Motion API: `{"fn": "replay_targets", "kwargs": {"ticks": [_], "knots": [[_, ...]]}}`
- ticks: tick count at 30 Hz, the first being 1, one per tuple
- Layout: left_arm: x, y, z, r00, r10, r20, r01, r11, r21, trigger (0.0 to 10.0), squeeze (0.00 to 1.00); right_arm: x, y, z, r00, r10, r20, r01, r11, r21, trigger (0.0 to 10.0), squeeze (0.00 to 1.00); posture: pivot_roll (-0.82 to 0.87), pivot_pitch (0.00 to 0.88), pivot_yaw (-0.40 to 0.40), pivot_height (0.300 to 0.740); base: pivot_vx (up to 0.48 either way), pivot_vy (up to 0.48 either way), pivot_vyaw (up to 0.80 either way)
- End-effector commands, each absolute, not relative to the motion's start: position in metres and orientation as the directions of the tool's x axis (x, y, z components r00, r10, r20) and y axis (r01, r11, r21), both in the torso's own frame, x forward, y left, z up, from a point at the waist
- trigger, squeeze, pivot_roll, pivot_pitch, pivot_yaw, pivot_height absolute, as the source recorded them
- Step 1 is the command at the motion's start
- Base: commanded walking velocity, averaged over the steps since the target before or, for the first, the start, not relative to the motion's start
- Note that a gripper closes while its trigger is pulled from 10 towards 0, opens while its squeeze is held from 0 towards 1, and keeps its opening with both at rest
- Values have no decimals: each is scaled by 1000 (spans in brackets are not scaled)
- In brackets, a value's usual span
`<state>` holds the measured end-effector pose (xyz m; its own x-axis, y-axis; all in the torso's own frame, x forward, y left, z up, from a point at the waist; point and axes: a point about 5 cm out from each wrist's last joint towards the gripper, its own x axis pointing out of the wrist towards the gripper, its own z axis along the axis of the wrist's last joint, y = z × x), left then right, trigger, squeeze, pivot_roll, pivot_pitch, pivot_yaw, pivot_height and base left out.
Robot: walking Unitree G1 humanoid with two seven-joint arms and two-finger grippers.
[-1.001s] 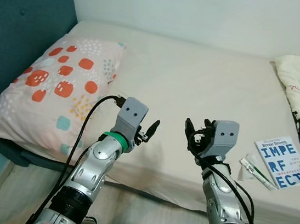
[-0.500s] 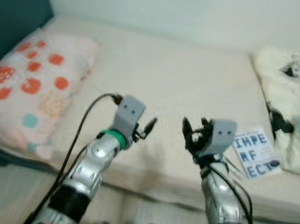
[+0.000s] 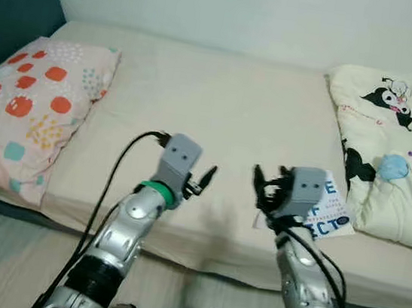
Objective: Clean up the room
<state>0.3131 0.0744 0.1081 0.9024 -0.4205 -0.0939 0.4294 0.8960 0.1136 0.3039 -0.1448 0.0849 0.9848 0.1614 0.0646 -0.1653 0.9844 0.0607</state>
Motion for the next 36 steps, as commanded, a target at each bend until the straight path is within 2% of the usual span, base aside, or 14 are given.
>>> {"fn": "replay_targets", "kwargs": {"ticks": [1,12,31,36], "knots": [[312,71,108,896,-433,-97,442,890,114,10000,0,303,-149,83,988,147,56,-150,987,65,10000,0,-69,0,47,731,0,-315,0],[312,70,107,895,-434,-99,443,889,113,10000,0,303,-148,83,987,149,56,-152,986,62,10000,0,-70,0,46,731,0,-312,0],[312,71,101,893,-432,-127,444,893,78,10000,0,302,-150,81,988,147,44,-149,987,58,10000,0,-74,0,45,731,0,0,0],[314,85,93,915,-376,-144,390,917,87,10000,0,300,-145,78,986,164,34,-166,982,92,10000,0,-72,0,43,731,0,0,0]]}}
